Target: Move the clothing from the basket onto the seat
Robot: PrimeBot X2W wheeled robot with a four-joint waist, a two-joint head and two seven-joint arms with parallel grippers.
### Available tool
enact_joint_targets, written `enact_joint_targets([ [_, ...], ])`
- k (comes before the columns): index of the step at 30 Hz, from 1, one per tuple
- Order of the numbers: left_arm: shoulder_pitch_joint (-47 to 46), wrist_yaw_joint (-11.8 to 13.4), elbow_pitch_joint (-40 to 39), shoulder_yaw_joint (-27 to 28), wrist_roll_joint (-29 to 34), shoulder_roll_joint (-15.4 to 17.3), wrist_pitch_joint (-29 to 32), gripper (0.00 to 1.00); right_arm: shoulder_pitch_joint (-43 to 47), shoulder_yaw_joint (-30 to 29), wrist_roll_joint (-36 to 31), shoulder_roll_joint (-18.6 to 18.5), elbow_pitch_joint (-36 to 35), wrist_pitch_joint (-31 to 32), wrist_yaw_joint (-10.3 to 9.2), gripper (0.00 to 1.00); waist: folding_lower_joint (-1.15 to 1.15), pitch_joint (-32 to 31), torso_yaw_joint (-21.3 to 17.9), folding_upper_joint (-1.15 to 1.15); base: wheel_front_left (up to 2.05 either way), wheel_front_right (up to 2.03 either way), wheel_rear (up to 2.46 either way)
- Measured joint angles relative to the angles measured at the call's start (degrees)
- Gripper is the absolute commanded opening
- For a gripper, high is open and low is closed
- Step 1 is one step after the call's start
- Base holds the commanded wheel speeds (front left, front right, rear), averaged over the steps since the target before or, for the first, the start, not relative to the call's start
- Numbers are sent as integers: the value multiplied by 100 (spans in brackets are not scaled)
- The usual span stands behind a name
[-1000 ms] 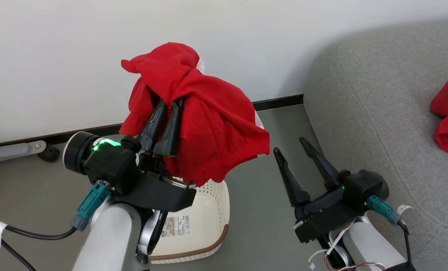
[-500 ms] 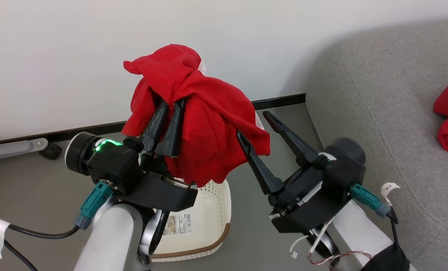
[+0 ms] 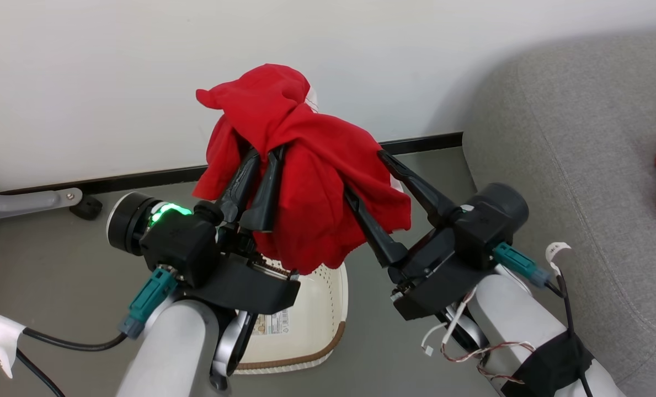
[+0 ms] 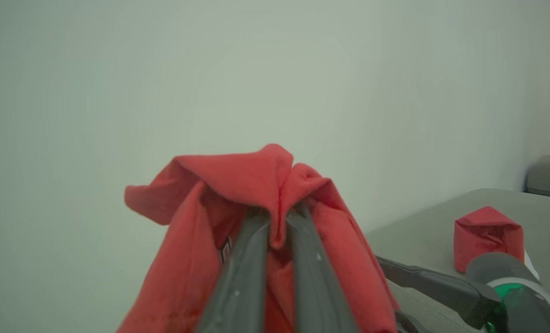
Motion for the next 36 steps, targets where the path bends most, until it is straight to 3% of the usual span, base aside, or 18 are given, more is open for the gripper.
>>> enact_joint_targets([
  [16, -25, -1, -5, -142, -24, -8, 0, 0, -498, 238, -15, 1, 832, 233, 25, 100, 0, 33, 105, 0, 0, 0, 0],
  [17, -26, -1, -4, -148, -26, -9, 0, 0, -533, 247, -12, 1, 867, 233, 25, 94, -1, 36, 108, 0, 0, 0, 0],
  [19, -27, -1, -3, -158, -40, -9, 0, 0, -571, 260, 7, 2, 920, 232, 25, 50, -1, 39, 113, -1, 0, 0, 0],
  [20, -27, -1, 1, -166, -41, -9, 0, 0, -615, 276, 40, 2, 972, 231, 25, 0, -1, 43, 118, -1, 0, 0, 0],
  [34, -30, -9, 160, -160, -92, -10, -9, 0, -644, 266, 290, 4, 999, 102, 26, 0, -1, 69, 55, -1, 0, 0, 0],
  [35, -30, -9, 167, -160, -92, -10, -9, 4, -644, 265, 305, 4, 996, 87, 25, 0, -1, 70, 45, -1, 0, 0, 0],
  [36, -30, -9, 175, -160, -92, -10, -12, 25, -644, 268, 320, 4, 990, 80, 25, 0, -1, 71, 34, -1, 0, 0, 0],
])
